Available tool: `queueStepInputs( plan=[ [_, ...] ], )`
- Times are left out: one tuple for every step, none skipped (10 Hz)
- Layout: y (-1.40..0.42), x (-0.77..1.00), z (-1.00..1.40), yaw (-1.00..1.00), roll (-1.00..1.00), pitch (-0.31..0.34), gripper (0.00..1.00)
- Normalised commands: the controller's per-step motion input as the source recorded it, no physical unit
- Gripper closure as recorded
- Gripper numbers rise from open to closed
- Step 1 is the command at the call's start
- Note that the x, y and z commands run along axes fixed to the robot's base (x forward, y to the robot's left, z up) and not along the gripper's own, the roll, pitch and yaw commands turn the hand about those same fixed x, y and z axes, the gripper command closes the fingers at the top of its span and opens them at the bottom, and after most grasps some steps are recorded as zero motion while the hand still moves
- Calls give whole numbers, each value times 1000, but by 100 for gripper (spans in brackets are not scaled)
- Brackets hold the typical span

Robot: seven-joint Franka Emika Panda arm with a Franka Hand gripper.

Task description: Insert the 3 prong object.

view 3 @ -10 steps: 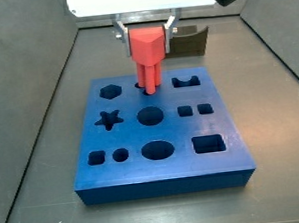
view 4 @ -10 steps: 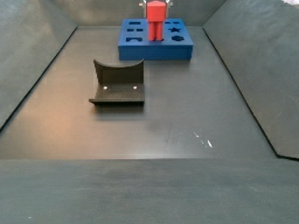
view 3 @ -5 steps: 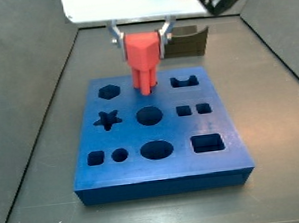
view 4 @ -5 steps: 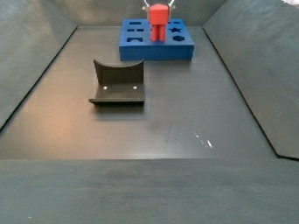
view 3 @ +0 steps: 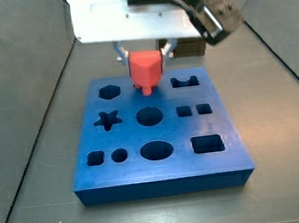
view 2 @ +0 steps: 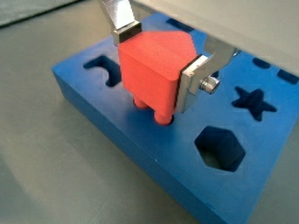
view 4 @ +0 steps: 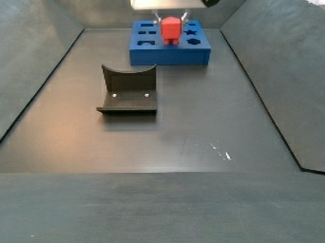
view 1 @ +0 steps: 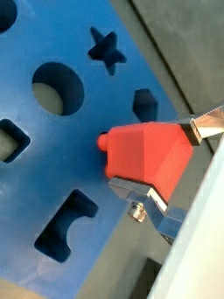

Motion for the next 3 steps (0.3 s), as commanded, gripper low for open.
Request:
queueStepInputs(
  plan=[
    [-137, 97, -363, 0, 57, -34, 100],
    [-54, 0, -134, 0, 0, -84, 100],
    [0, 0, 0, 0, 0, 0, 100]
  ],
)
